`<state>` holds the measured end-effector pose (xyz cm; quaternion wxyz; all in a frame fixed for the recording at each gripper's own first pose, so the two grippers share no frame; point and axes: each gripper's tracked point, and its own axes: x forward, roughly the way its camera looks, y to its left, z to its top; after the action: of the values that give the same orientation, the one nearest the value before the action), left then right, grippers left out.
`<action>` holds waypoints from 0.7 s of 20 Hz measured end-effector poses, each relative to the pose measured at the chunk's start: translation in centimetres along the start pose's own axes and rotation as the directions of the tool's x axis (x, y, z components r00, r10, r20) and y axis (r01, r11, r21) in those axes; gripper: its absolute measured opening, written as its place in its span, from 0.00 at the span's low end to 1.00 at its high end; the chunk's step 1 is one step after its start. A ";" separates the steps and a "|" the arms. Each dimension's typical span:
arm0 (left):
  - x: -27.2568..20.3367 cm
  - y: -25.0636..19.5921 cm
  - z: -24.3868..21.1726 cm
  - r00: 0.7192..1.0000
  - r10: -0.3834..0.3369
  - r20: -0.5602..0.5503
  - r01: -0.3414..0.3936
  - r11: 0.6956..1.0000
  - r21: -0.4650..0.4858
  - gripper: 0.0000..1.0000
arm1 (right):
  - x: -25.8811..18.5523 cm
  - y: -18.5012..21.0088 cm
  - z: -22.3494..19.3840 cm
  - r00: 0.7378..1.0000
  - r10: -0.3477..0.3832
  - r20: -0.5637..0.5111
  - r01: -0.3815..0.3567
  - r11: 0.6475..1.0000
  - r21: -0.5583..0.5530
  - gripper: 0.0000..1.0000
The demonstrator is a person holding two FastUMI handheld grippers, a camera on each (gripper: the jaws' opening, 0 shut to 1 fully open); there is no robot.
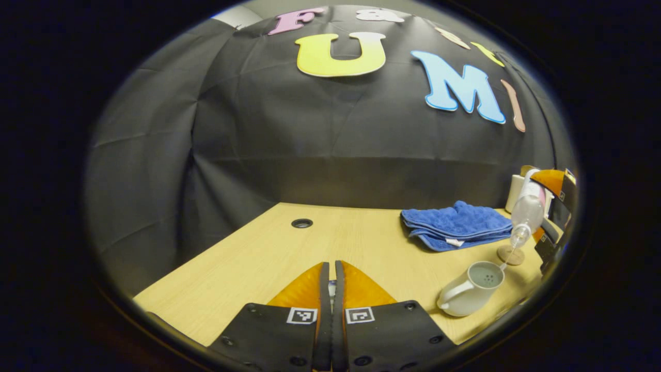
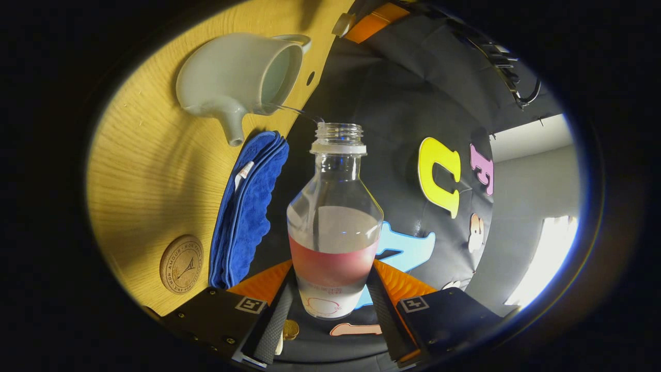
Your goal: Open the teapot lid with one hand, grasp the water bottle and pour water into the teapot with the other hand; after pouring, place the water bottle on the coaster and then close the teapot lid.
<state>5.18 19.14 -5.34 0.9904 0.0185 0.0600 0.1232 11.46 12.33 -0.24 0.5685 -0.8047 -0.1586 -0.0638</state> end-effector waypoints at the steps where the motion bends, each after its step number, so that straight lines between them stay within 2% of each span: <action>1: 0.0 0.0 0.0 1.000 0.000 0.000 0.000 1.000 0.000 0.07 | 0.0 0.0 0.1 1.000 -0.004 0.002 0.004 1.000 -0.002 0.78; 7: 0.0 0.0 0.0 1.000 0.001 -0.001 -0.001 1.000 0.002 0.07 | -0.4 -0.5 0.3 0.999 -0.033 0.010 0.033 0.999 -0.021 0.78; 14: 0.0 0.1 0.1 1.000 0.000 0.001 0.000 1.000 0.004 0.07 | 0.0 -0.9 0.2 0.999 -0.036 0.015 0.036 0.999 -0.034 0.78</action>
<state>5.15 19.20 -5.24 0.9904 0.0206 0.0599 0.1229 11.12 12.78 0.47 0.5523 -0.8118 -0.1760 -0.0708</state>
